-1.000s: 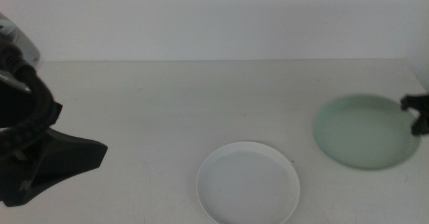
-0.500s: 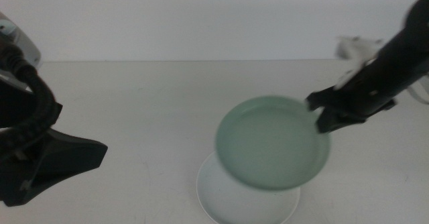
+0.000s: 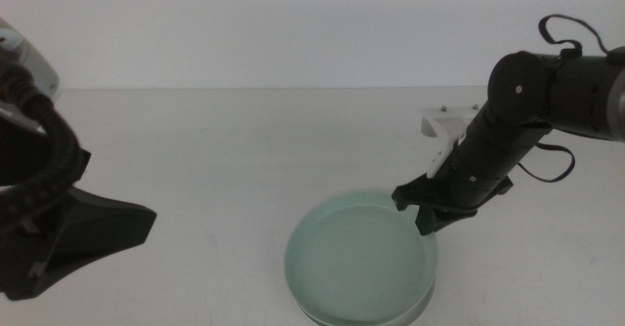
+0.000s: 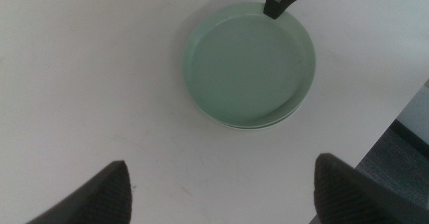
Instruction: Stack the three bowls on top of each other.
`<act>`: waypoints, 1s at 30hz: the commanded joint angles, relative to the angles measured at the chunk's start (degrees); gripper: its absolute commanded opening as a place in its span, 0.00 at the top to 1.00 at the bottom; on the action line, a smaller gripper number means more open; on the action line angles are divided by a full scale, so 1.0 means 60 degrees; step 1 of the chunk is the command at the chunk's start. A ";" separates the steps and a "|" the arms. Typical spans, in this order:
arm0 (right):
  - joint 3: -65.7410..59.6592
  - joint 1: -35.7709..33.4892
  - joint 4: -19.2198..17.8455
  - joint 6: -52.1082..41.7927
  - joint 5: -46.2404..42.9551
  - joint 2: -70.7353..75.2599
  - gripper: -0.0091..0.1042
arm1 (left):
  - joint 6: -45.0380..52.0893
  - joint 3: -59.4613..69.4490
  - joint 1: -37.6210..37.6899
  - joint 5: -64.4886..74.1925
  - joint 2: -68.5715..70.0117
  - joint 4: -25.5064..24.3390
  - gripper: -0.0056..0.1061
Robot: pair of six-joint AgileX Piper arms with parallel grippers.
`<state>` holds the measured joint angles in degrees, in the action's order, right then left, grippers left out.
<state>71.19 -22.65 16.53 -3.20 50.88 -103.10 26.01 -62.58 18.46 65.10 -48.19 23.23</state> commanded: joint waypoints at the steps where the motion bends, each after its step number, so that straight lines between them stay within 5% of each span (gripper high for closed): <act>1: 0.0287 -0.0016 -0.0187 -0.0050 -0.0159 0.0387 0.93 | -0.0104 -0.0220 0.0012 -0.0495 0.0034 0.0268 0.01; 10: 0.0287 -0.0016 -0.0353 -0.0024 0.0109 0.0387 0.84 | -0.0104 -0.0220 0.0012 -0.0495 0.0034 0.0268 0.01; 19: 0.1627 0.0111 -0.0448 -0.0097 0.1428 0.0417 0.47 | -0.0104 -0.0220 0.0012 -0.0495 0.0034 0.0268 0.01; 30: 0.3929 0.1241 -0.0476 -0.0655 0.3439 0.1221 0.44 | -0.0954 -0.0028 -0.0078 -0.2252 -0.0476 -0.0196 0.01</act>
<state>92.56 -16.75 13.53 -6.07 69.84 -100.12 23.38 -61.55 18.36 58.36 -49.62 21.87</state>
